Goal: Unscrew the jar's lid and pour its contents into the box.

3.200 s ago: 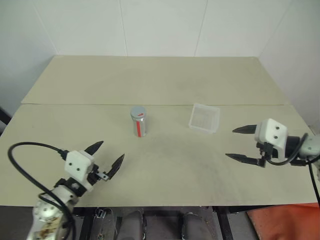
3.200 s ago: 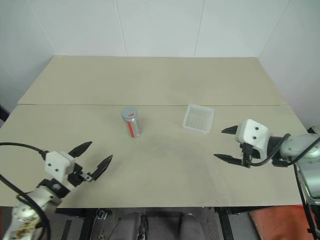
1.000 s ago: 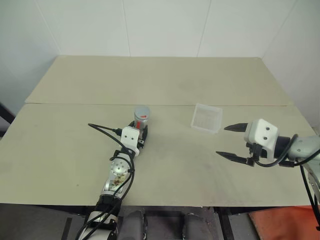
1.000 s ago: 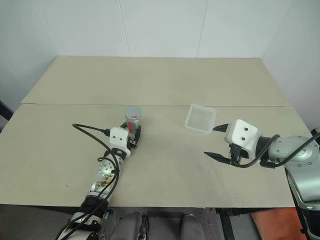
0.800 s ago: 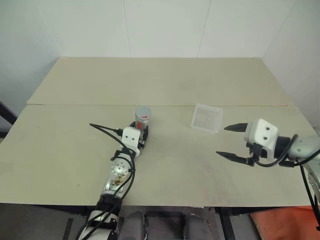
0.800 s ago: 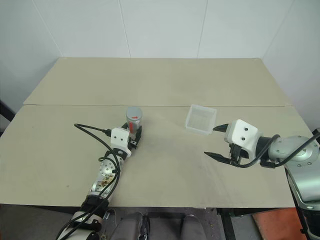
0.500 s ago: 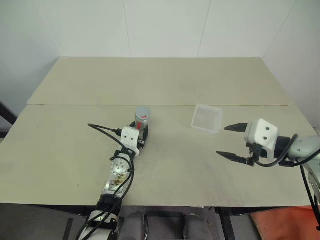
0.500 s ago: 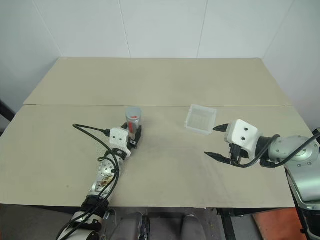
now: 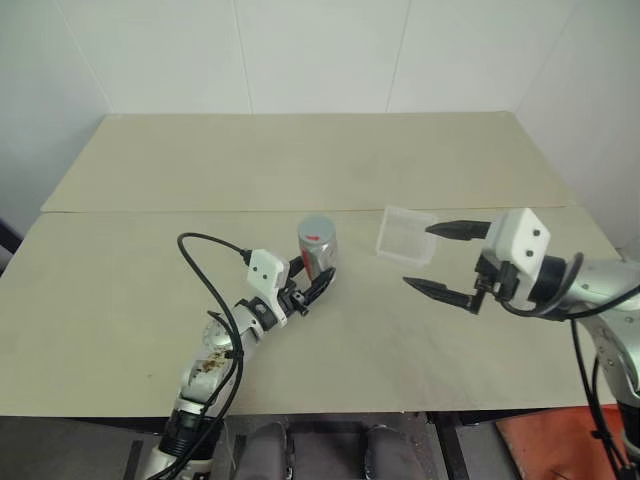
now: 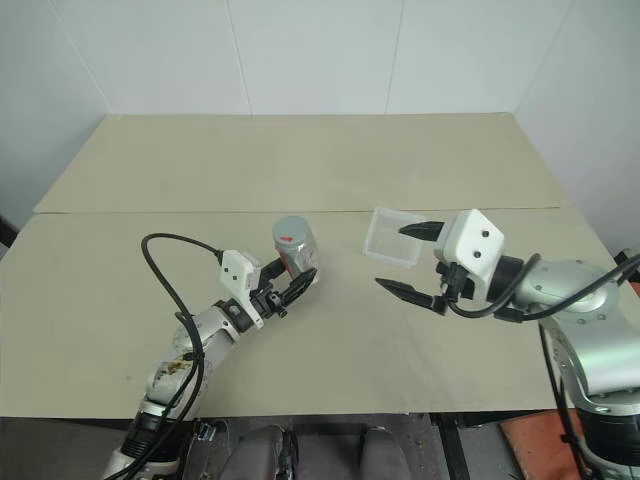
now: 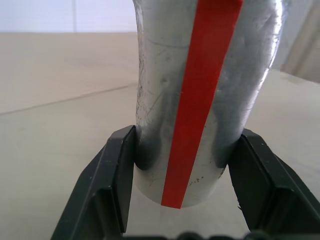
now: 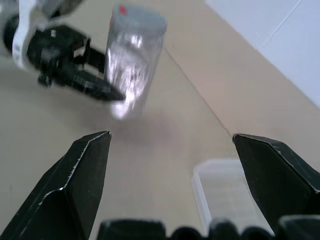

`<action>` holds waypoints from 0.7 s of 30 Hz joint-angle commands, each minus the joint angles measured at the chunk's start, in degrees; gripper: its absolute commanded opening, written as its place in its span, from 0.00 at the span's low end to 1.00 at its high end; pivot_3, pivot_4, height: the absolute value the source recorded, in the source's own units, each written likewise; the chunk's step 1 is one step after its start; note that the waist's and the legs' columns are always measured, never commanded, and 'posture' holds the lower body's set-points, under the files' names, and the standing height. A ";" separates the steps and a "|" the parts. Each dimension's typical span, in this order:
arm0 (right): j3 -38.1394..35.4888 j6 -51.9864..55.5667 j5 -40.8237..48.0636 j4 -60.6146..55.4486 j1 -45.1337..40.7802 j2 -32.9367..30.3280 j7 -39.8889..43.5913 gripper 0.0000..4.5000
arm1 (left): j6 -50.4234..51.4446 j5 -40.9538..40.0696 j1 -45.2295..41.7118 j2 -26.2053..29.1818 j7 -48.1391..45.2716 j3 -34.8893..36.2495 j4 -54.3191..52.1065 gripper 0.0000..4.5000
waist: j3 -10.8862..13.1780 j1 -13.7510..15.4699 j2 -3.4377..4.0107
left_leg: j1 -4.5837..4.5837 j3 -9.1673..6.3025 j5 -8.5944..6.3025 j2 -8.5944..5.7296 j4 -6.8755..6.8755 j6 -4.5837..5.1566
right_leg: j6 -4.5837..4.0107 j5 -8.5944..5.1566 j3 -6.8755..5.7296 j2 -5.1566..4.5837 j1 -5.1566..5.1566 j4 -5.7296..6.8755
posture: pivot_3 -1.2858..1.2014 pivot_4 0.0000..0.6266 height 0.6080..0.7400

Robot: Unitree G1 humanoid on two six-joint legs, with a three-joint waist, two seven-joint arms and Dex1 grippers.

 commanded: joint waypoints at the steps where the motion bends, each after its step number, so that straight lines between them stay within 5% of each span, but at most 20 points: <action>1: 1.29 3.30 2.98 -4.31 -1.52 2.49 -3.62 1.00 | 3.88 -2.00 -0.72 2.10 -2.64 -0.74 -4.99 0.54 | 0.00 0.09 0.00 | -0.03 0.00 0.00 0.00 0.00 0.00 | 0.00 0.00 0.00 0.00 -0.02 0.00 | 0.52 0.24 1.00; 21: 9.67 13.56 7.17 -4.84 -11.81 15.73 -18.35 1.00 | 8.78 -4.04 -3.93 3.34 -3.59 -1.33 -6.70 0.54 | 0.01 0.02 -0.01 | -0.10 -0.02 -0.01 -0.03 0.00 0.02 | 0.00 0.00 0.01 -0.01 -0.15 0.05 | 0.52 0.24 1.00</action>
